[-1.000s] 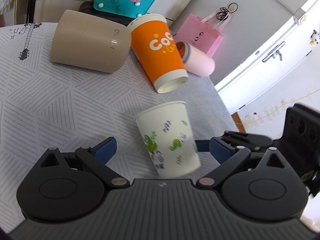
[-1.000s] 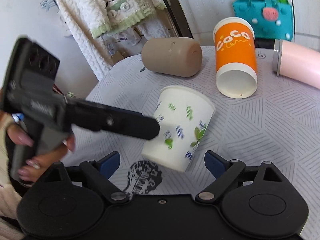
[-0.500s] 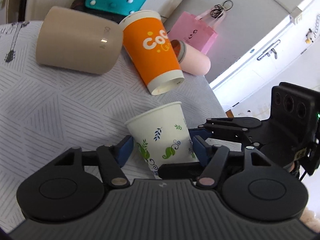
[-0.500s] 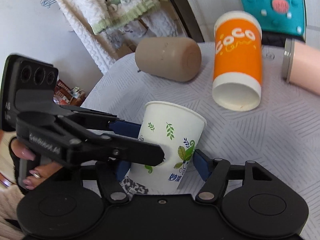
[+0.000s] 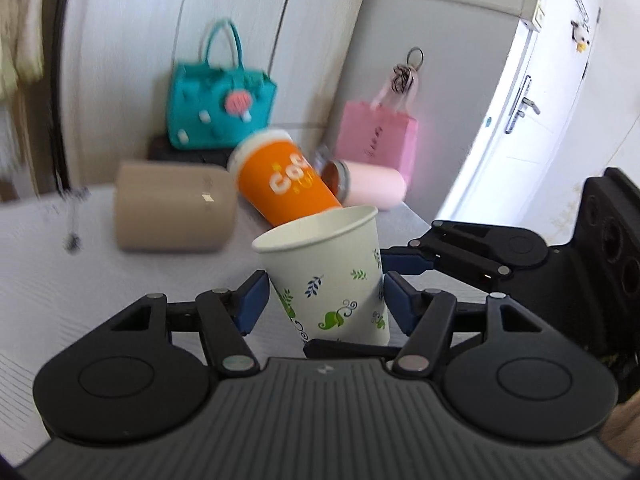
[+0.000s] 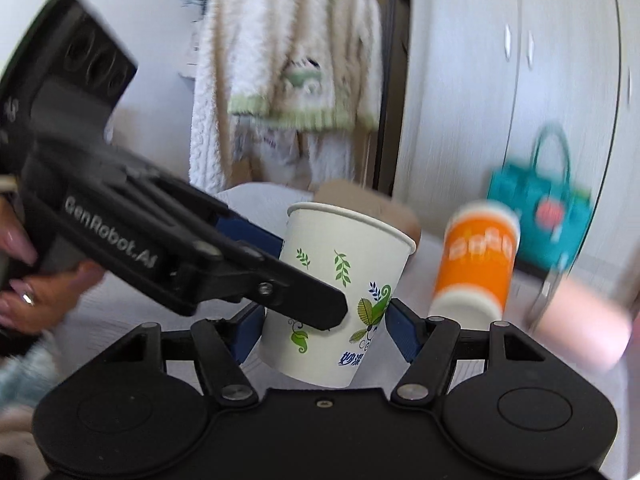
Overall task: Flip cup upright
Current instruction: 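Rotate the held white cup upright with the right gripper, then lower the upright cup onto the bed and open the right gripper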
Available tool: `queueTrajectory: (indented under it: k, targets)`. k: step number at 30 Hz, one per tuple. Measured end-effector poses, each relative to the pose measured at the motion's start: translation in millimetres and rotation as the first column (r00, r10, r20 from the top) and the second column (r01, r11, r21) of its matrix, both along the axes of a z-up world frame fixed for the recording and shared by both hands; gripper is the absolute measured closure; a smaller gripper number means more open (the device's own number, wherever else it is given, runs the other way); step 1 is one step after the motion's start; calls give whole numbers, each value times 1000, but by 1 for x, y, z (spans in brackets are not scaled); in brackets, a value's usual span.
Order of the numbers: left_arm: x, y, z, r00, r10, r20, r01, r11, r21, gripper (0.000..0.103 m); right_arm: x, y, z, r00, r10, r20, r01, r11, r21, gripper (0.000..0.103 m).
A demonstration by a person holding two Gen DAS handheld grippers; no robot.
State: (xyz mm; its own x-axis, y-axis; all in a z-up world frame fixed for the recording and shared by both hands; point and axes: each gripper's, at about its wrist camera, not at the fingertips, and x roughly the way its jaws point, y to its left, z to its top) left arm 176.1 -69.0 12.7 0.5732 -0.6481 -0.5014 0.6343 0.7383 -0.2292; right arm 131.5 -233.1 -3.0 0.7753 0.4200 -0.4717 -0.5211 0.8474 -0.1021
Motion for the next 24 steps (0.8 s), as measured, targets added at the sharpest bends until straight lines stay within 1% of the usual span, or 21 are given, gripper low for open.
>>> queueTrajectory:
  k: [2, 5, 7, 13, 19, 24]
  targets:
    - [-3, 2, 0, 999, 17, 51, -19, 999, 28, 42, 2, 9, -2, 999, 3, 46, -1, 999, -37, 32]
    - [-7, 9, 0, 993, 34, 110, -41, 997, 59, 42, 12, 13, -3, 999, 9, 44, -8, 999, -35, 32]
    - [-9, 9, -2, 990, 41, 132, -51, 996, 74, 42, 16, 17, -4, 999, 16, 46, -15, 999, -33, 32]
    - [-7, 10, -6, 991, 38, 129, -48, 996, 74, 42, 25, 28, -13, 999, 14, 47, -12, 998, -54, 32]
    - [-5, 9, -14, 995, 38, 93, -44, 997, 71, 42, 28, 30, -20, 1000, 7, 8, -6, 998, -60, 32]
    - [-6, 10, -16, 996, 45, 78, -51, 997, 66, 42, 24, 29, -24, 1000, -2, -4, 2, 998, -63, 31]
